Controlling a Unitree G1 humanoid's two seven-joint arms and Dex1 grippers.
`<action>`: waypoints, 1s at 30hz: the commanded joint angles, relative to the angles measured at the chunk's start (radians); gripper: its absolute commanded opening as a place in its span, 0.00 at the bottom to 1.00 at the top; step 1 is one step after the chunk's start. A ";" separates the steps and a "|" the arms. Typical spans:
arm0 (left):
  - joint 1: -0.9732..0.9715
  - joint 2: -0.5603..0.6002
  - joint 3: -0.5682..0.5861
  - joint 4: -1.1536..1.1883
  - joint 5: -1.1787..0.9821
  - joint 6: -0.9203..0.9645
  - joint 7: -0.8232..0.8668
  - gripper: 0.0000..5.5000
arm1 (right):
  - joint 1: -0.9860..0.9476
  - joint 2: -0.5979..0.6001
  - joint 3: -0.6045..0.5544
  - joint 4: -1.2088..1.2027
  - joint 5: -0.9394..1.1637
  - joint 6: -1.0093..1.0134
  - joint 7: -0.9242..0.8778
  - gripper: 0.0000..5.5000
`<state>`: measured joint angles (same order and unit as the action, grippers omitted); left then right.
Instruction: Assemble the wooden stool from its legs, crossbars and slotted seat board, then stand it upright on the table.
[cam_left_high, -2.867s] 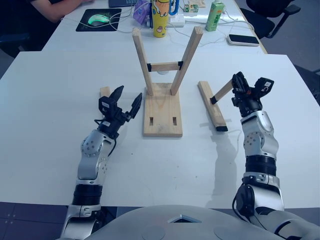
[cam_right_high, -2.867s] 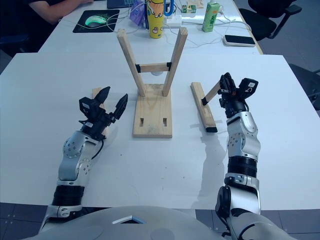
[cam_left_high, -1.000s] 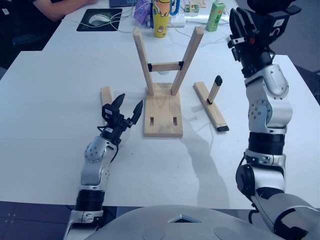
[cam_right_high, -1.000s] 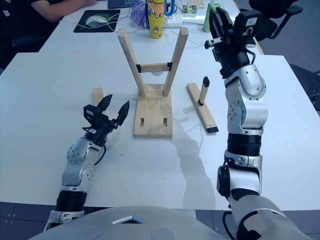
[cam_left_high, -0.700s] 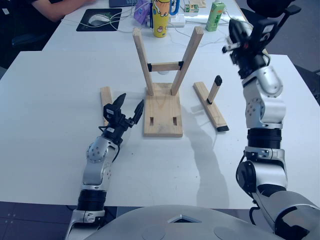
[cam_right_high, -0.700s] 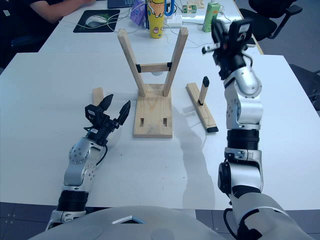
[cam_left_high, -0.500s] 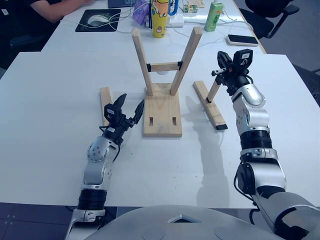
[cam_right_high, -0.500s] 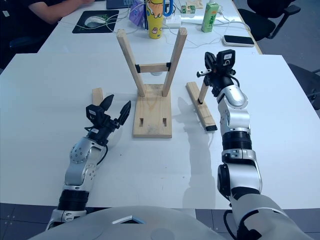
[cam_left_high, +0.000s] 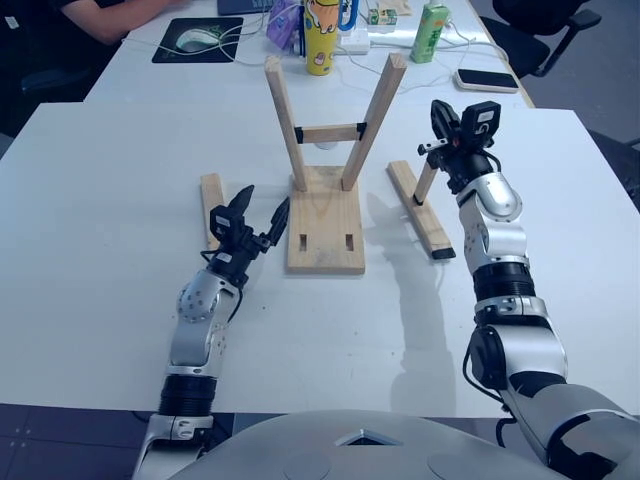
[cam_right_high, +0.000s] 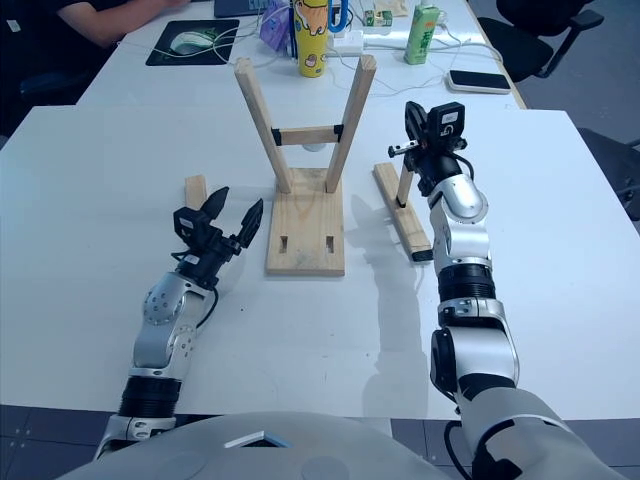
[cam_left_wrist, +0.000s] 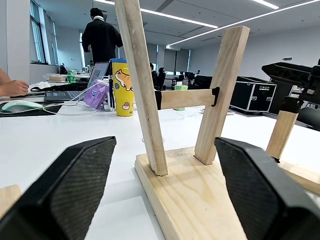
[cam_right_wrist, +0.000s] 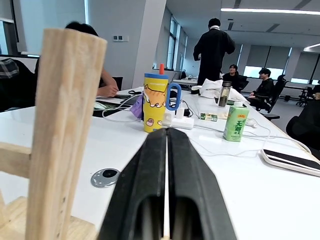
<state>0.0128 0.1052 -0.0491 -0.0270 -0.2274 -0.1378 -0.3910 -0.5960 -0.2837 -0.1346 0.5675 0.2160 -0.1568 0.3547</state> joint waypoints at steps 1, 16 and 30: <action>-0.003 -0.005 -0.005 0.005 0.008 -0.003 0.003 0.66 | -0.006 0.002 -0.032 -0.048 0.024 -0.002 -0.004 0.00; -0.001 -0.014 -0.009 0.014 0.010 -0.005 0.001 0.66 | -0.187 0.032 -0.006 0.015 0.002 -0.053 0.014 0.00; -0.029 0.000 -0.003 0.021 0.002 0.006 -0.015 0.66 | -0.058 0.031 -0.019 0.286 -0.044 0.063 -0.034 0.00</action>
<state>-0.0028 0.1035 -0.0488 -0.0113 -0.2282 -0.1413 -0.4034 -0.7280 -0.2905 -0.1764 0.7817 0.1871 -0.1475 0.3106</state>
